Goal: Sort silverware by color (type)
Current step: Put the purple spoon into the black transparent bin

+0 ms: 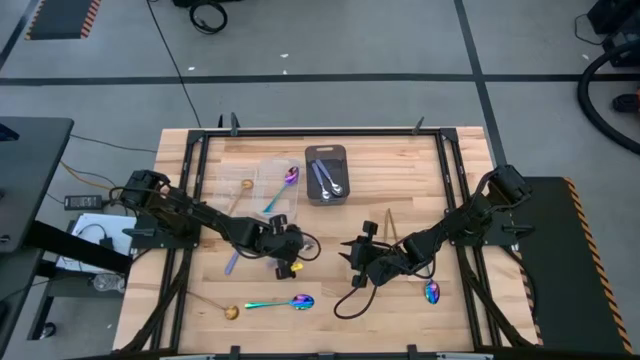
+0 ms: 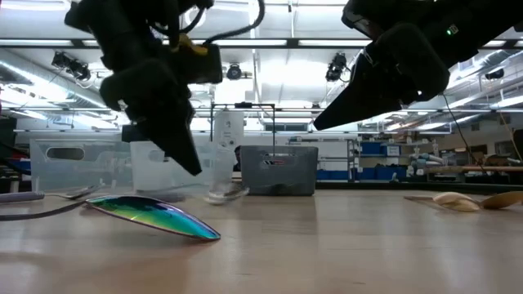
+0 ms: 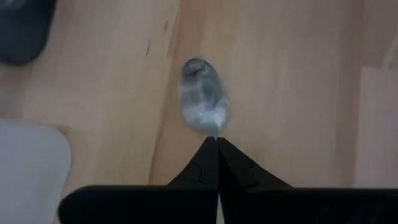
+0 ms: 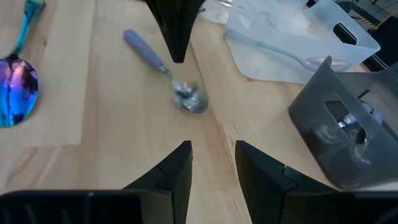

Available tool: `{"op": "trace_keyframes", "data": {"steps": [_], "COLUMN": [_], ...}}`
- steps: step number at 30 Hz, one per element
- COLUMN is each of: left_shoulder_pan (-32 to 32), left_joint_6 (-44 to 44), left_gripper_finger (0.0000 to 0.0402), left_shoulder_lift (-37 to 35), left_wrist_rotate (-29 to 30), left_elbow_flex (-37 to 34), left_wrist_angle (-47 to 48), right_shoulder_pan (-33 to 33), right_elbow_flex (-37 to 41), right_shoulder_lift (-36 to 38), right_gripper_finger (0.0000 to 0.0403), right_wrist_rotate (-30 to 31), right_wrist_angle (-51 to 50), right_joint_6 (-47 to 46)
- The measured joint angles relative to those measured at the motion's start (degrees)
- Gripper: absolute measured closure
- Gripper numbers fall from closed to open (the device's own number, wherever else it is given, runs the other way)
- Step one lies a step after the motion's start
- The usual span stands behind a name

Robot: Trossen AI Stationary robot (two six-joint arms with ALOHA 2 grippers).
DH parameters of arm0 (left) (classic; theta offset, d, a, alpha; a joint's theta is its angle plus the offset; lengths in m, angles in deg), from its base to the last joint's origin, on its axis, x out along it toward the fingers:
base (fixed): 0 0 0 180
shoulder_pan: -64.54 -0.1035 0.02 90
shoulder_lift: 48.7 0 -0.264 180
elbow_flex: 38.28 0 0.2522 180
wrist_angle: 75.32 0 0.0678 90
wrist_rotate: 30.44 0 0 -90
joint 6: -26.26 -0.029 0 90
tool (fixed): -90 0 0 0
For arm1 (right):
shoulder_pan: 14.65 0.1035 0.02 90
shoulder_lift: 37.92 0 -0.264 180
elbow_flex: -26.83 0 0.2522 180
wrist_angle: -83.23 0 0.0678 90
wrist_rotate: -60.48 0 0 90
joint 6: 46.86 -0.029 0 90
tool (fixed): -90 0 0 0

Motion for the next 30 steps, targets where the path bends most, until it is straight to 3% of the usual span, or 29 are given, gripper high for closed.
{"op": "trace_keyframes", "data": {"steps": [4, 7, 18, 30], "left_shoulder_pan": [-0.13, -0.69, -1.24, -0.7], "left_joint_6": [-2.79, 0.98, 8.41, 7.71], "left_gripper_finger": [0.0401, 0.0391, 0.0274, 0.0272], "left_shoulder_lift": [-0.01, -0.02, 0.52, 5.96], "left_wrist_rotate": [0.02, 0.04, -4.88, -4.64], "left_elbow_flex": [2.05, 2.0, 2.0, 1.96], "left_wrist_angle": [3.38, 3.56, 2.76, 0.63], "right_shoulder_pan": [0.0, 0.0, 0.0, 0.0], "right_elbow_flex": [0.0, 0.0, 0.0, 0.0], "right_shoulder_lift": [0.0, 0.0, 0.0, 0.0], "right_gripper_finger": [0.0271, 0.0271, 0.0271, 0.0271], "right_wrist_rotate": [0.34, 0.36, 0.34, 0.31], "right_wrist_angle": [-0.74, -0.75, -0.51, -0.23], "right_joint_6": [-0.32, -0.4, -0.5, -0.46]}}
